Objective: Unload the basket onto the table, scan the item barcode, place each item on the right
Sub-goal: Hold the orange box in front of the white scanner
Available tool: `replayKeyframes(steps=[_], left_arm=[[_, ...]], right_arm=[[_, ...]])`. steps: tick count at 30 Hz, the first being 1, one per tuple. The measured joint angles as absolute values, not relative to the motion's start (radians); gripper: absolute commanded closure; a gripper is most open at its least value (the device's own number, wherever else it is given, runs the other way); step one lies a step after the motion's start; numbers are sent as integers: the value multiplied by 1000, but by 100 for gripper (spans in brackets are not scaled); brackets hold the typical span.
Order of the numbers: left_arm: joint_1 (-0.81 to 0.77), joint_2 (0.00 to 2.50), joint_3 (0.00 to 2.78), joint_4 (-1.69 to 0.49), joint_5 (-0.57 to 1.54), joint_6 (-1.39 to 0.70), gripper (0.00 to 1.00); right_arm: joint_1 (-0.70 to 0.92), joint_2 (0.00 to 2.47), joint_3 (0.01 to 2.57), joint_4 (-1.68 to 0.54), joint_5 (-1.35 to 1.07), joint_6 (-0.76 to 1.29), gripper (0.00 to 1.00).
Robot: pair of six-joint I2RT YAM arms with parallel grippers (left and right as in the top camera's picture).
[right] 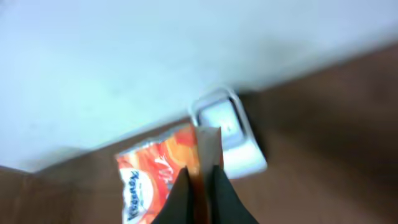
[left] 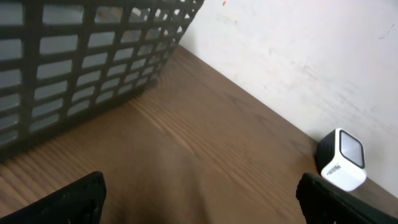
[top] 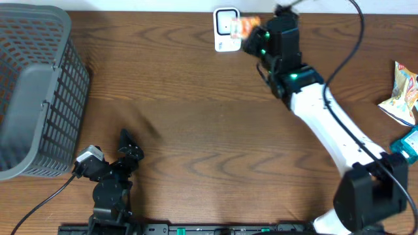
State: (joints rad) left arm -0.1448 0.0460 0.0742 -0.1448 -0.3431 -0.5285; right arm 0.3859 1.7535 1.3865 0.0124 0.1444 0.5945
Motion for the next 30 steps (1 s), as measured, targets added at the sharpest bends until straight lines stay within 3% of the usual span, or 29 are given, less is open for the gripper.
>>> replayKeyframes(steps=[13,22,27,30], left_arm=[[-145,46,74,-145,-343,-529,2],[-145,46,74,-145,-343,-528,2],[-145,46,74,-145,-343,-528,2],[-145,46,74,-144,-344,-528,2]], right_arm=[[399,2308,1392,1044,120,114,99],[378,2497,1460,1149,43,54,99],[377,2449,1464,1243,32,43,99],[375,2344,1454,1121,57,23,99]])
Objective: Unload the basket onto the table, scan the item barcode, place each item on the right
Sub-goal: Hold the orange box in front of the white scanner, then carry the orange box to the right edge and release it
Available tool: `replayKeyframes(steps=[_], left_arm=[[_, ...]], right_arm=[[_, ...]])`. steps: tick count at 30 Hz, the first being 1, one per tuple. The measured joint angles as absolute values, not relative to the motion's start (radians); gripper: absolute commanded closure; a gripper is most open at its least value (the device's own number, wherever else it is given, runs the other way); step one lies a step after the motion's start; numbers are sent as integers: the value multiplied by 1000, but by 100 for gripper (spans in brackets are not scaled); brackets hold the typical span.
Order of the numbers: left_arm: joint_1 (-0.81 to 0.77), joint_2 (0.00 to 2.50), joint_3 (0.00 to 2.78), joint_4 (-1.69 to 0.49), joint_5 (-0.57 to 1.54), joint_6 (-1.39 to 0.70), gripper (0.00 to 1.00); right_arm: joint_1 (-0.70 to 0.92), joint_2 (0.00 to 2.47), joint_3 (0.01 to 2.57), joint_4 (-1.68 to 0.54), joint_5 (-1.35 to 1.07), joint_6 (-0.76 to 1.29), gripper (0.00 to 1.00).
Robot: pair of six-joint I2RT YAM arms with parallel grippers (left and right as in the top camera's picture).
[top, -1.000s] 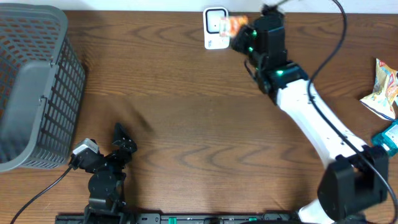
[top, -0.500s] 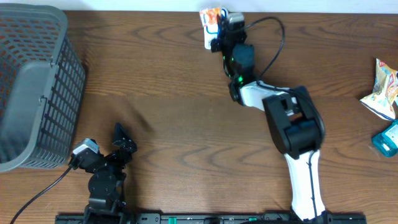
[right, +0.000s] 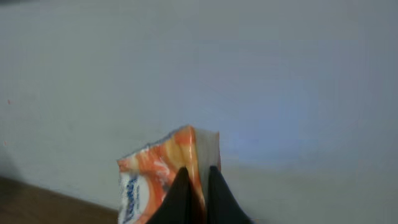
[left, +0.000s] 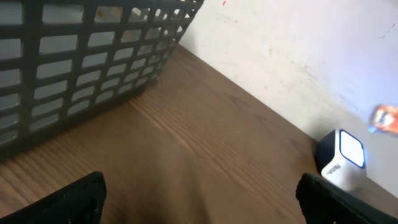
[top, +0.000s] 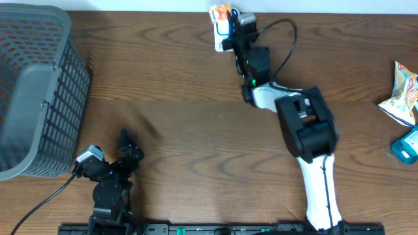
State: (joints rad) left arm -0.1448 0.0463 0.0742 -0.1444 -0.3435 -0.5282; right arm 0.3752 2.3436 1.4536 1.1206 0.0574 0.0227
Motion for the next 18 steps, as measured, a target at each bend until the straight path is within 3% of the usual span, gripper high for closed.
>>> replayKeyframes(steps=[6,11,15,18], left_arm=[[-145,47,74,-145,-344,-528,2],[-145,48,74,-144,-343,-528,2],[-145,49,74,-144,-344,-528,2],[-145,49,74,-145,-343,-528,2]], right_arm=[[337,2026,1438,648,469,-227,99],[170,1919,1448,373,833,-385,99],[-35,1937,1447,-72,891,-356,99],[-182,1999,1436,-270,810,-276,99]])
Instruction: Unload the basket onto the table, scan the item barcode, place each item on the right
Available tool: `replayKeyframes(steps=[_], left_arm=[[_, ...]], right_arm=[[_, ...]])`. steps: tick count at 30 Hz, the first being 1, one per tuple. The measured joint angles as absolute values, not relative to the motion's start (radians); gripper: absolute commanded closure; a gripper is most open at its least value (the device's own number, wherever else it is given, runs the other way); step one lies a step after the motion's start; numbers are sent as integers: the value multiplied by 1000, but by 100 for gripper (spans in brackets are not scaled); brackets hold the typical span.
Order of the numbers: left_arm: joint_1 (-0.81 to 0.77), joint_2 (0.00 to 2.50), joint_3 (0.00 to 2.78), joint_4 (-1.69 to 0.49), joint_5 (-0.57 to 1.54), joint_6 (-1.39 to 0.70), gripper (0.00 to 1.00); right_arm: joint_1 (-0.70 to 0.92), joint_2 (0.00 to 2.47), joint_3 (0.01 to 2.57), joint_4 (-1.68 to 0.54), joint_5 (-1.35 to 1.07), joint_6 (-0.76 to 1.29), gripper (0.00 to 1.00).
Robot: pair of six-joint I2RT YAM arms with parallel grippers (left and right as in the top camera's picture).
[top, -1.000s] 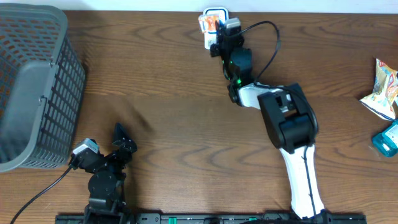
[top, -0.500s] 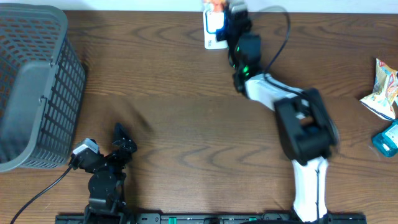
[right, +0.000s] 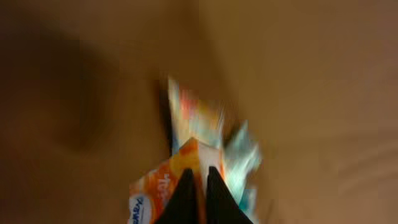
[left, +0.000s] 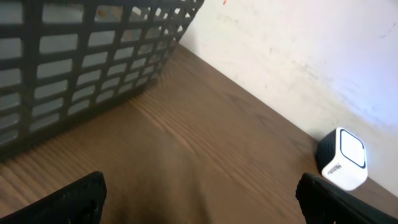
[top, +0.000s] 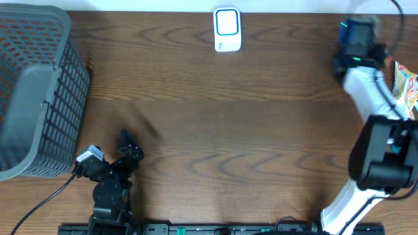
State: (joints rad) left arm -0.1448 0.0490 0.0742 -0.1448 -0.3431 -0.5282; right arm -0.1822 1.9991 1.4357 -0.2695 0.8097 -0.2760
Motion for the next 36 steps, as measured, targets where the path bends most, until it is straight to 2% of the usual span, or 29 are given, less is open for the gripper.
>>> replayKeyframes(steps=[1,2,3,4,8,12,20,26,36], left_arm=[[-145,49,74,-145,-344,-528,2],[-145,49,74,-145,-343,-528,2],[-145,49,74,-145,-342,-528,2],[-145,49,74,-145,-343,-528,2],[-145,49,74,-145,-343,-528,2],[-145,49,74,-144,-343,-528,2],[-145,50,74,-145,-343,-528,2],[-145,50,74,-145,-343,-529,2],[-145,50,74,-145,-343,-528,2]], right_arm=[[-221,2020,1430,-299,775,-248,99],[-257,2037,1425,-326,734,-221,81],[-282,2048,1419,-338,702,-197,8],[-304,2053,1416,-345,674,-178,1],[-315,2030,1416,-337,600,-141,1],[-255,1921,1417,-342,484,-127,1],[-62,1416,1451,-356,159,-115,1],[-22,1057,1465,-498,100,-112,1],[-22,719,1464,-551,83,-112,1]])
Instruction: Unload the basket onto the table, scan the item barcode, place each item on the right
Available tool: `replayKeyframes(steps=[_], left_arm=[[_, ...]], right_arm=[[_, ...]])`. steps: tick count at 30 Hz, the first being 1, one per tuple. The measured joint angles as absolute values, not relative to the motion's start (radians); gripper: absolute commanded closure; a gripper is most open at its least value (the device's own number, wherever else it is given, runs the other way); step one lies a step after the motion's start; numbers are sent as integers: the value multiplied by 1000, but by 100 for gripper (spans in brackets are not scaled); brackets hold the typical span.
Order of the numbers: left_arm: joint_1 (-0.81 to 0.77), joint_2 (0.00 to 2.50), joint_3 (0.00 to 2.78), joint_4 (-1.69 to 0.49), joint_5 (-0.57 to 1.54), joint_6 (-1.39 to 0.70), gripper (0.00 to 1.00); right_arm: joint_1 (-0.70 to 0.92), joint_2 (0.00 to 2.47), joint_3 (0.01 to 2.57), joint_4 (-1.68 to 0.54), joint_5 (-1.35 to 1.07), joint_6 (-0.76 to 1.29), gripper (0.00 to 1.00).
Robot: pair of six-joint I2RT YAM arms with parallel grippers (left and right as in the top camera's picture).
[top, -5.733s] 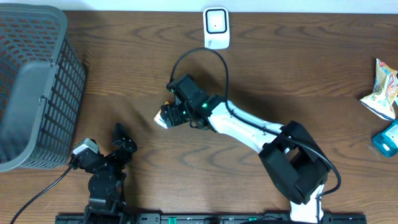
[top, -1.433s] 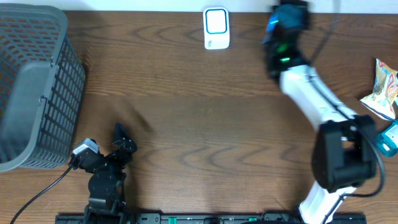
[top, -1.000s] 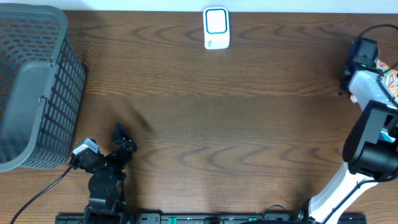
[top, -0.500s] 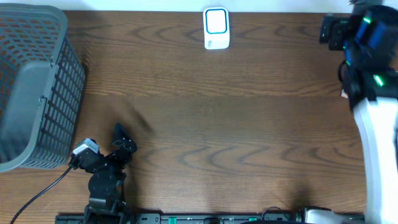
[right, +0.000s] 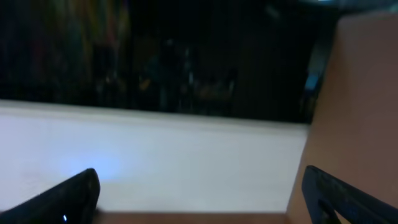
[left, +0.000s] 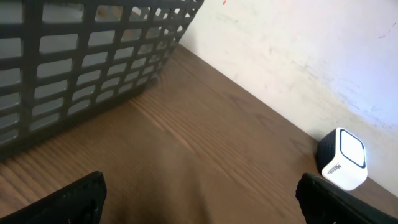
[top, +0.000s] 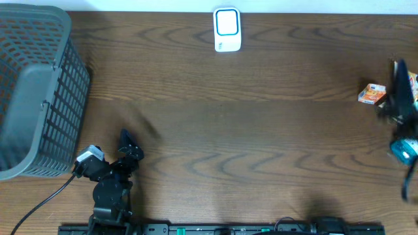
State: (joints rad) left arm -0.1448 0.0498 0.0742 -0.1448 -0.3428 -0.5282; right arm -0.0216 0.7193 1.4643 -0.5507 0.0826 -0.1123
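Note:
The white barcode scanner [top: 227, 29] stands at the table's back edge, and it also shows in the left wrist view as the scanner [left: 342, 158]. An orange tissue packet [top: 372, 94] lies on the table at the far right. My right gripper [top: 396, 99] is just right of the packet, its dark fingers [right: 68, 199] spread wide, open on nothing. My left gripper [left: 199, 202] rests open near the front left, far from the packet.
A grey mesh basket [top: 32, 85] fills the left end of the table. A blue item [top: 405, 150] and part of a colourful packet [top: 411, 78] lie at the right edge, close to my right arm.
My right gripper was shut on the orange packet at the back right. Now the packet lies on the table at the far right and the gripper is open beside it. The left arm is unchanged.
My right gripper held the orange packet next to the scanner, then in front of the scanner's face. After that it had the packet at the table's right end. Now the packet lies there, released, and the gripper is open.

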Motion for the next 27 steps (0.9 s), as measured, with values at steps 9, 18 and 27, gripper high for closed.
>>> replayKeyframes(steps=[9,18,27], left_arm=[[-145,50,74,-145,-343,-528,2],[-145,50,74,-145,-343,-528,2],[-145,50,74,-145,-343,-529,2]], right_arm=[[-12,538,1464,-657,82,-113,1],[11,364,1459,-934,103,-117,1],[43,200,1391,-1132,106,-123,1]])
